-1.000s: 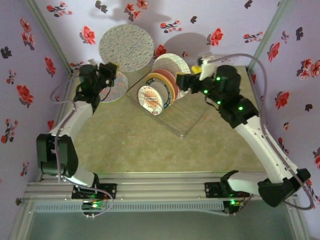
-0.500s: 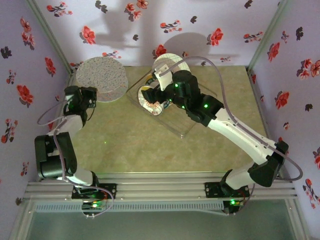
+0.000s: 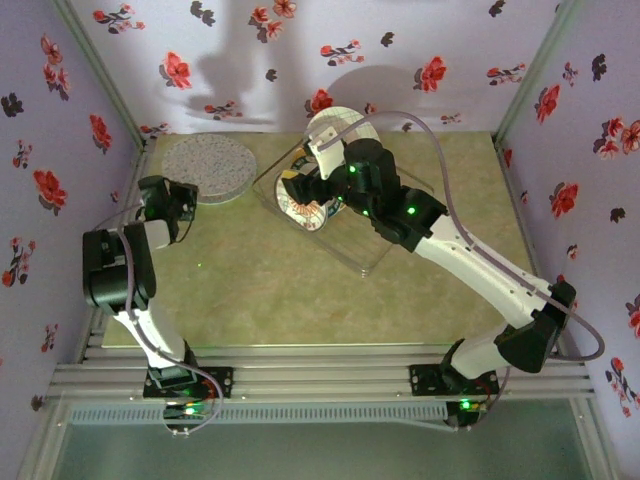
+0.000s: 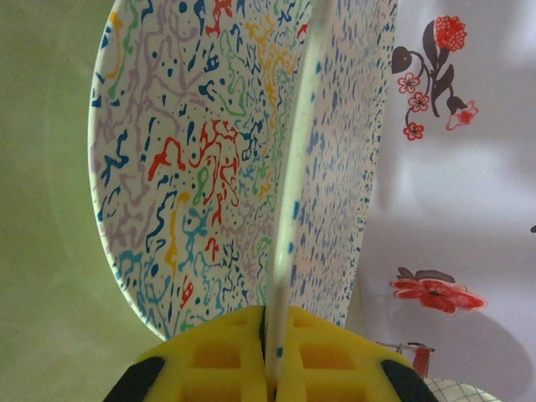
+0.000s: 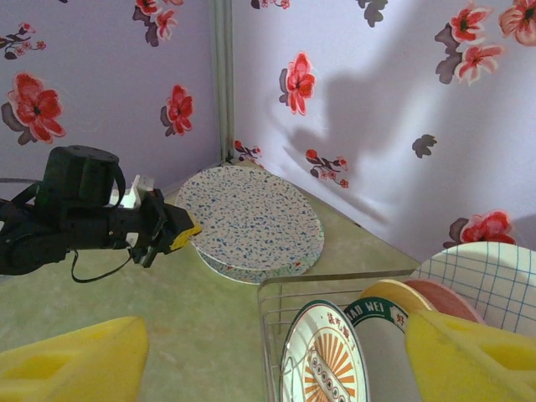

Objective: Unload the plates from the dish rack

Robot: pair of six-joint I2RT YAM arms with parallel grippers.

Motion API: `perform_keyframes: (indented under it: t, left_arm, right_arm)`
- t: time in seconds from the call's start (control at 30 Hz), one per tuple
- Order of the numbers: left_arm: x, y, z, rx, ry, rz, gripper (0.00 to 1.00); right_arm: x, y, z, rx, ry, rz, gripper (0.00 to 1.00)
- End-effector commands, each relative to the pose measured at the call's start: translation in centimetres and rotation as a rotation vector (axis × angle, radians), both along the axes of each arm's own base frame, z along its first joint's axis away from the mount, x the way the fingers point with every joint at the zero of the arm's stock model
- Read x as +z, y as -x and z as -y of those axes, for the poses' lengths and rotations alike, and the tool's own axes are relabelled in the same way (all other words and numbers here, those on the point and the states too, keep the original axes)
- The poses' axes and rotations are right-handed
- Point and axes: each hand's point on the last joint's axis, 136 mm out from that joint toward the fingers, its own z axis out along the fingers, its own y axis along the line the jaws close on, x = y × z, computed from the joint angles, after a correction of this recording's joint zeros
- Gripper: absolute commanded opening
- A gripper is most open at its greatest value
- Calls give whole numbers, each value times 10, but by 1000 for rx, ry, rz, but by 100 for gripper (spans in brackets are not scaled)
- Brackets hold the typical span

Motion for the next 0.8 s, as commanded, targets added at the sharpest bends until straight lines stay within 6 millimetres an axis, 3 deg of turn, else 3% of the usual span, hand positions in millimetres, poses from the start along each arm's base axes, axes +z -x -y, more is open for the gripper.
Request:
perform_keyframes:
  t: [0.0,0.33,0.77]
  left_arm:
    - [37,-25,-3,-41,-41,153,0]
    - [14,-35,-4,-54,-19,116,0]
    - [-2,-40,-2,-66,-1,76,0]
  right_arm:
    - [12,-1,-1,-10,-15,18,82]
    - [9,-4,-7,1,-14,4,82]
    - [6,-4,-13,23,-6,-2,82]
